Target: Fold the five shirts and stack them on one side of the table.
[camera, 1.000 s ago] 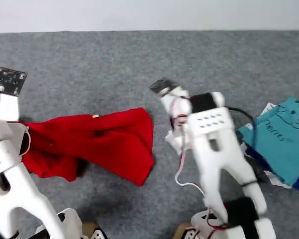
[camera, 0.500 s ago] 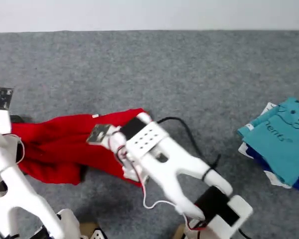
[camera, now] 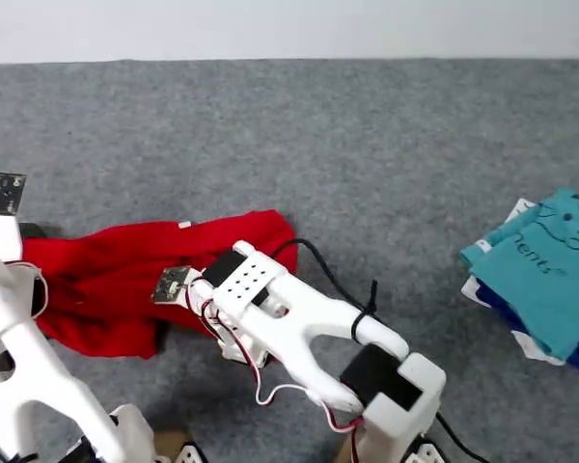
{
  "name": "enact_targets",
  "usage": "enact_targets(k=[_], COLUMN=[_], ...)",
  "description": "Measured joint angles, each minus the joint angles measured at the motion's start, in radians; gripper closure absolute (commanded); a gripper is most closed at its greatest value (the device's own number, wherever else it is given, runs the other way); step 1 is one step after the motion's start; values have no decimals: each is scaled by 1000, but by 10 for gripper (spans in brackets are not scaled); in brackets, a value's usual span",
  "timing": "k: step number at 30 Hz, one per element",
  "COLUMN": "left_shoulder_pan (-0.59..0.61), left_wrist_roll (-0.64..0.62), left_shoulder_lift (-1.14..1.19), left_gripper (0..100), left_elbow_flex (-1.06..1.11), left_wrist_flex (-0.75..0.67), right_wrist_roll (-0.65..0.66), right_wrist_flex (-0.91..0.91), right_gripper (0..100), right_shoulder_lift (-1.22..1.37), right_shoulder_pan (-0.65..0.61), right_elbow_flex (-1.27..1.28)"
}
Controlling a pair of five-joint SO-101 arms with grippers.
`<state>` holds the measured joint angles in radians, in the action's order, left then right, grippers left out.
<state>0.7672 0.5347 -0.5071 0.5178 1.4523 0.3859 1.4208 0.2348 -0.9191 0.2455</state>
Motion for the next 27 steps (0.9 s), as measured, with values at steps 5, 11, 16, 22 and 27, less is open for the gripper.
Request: enact_targets(k=[5, 11, 16, 22, 27], left_shoulder_pan=[0, 0, 0, 0, 0], left_wrist_roll=[0, 3, 2, 2, 3], left_shoulder_lift=[0, 0, 0, 0, -6], left_gripper=[995, 995, 995, 995, 995], left_elbow_flex=[3, 20, 23, 23, 23], left_wrist_flex=[0, 0, 0, 0, 0], right_wrist_roll=[0, 0, 0, 0, 0], right_wrist_flex=[-34, -9, 64, 112, 190], right_gripper=[776, 779, 874, 986, 988], right_shoulder_lift=[81, 147, 222, 298, 313], right_shoulder_pan=[-3, -8, -8, 2, -6], right_elbow_flex=[-3, -57, -155, -265, -341])
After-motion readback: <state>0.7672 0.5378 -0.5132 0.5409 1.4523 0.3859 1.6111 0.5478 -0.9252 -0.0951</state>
